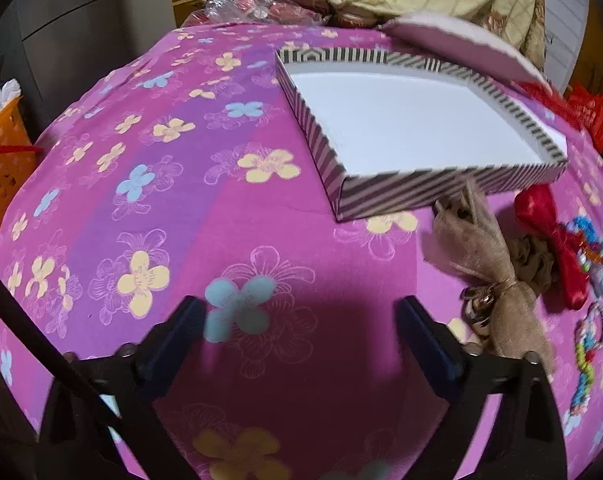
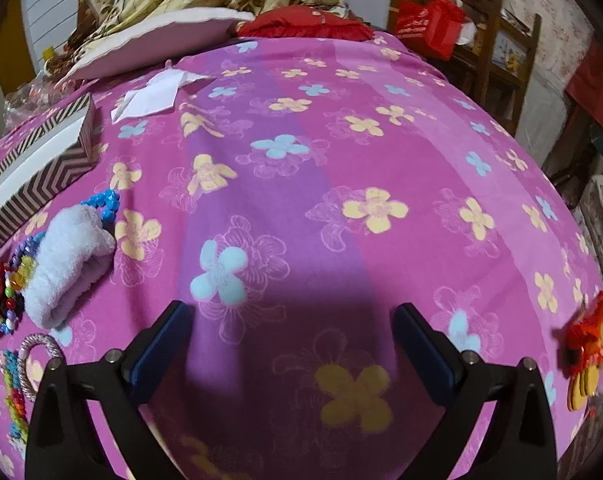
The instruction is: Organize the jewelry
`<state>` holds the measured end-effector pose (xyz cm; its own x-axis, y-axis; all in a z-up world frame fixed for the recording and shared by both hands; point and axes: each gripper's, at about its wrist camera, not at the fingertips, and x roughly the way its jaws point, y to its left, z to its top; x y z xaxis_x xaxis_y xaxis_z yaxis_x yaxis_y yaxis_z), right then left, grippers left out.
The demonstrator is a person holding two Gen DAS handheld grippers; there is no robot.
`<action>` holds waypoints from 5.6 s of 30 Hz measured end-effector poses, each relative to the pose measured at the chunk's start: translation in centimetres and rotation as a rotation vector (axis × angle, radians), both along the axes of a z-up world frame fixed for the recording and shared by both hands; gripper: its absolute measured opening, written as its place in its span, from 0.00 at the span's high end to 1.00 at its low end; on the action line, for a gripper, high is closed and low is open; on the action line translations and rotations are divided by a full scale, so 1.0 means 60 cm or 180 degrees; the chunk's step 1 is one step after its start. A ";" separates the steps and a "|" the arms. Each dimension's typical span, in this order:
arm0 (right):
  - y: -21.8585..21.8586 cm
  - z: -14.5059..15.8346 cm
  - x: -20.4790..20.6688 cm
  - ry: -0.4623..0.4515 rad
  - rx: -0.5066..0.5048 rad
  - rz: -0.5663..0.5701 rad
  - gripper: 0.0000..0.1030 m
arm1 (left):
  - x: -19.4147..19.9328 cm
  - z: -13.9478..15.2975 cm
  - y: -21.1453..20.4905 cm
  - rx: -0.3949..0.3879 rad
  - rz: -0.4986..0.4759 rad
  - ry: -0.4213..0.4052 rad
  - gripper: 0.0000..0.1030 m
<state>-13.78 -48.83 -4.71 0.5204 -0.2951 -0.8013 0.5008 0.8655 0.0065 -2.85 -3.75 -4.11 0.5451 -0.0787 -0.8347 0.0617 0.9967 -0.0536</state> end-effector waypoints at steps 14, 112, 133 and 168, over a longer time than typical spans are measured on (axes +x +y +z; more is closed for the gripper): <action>0.140 0.101 -0.051 -0.0674 -0.0419 0.0520 0.02 | -0.101 0.112 -0.039 -0.0731 -0.0624 -0.1280 0.31; 0.170 0.082 -0.022 -0.0500 -0.0878 0.0562 0.02 | -0.058 0.041 -0.096 -0.0607 -0.0931 -0.0276 0.25; 0.220 0.118 -0.024 -0.1233 -0.0192 0.1421 0.02 | -0.065 0.028 -0.070 -0.0227 -0.0773 -0.0182 1.00; 0.094 0.011 0.074 -0.0593 0.0848 0.0178 0.32 | -0.067 0.009 -0.100 -0.0086 -0.0842 -0.0178 0.76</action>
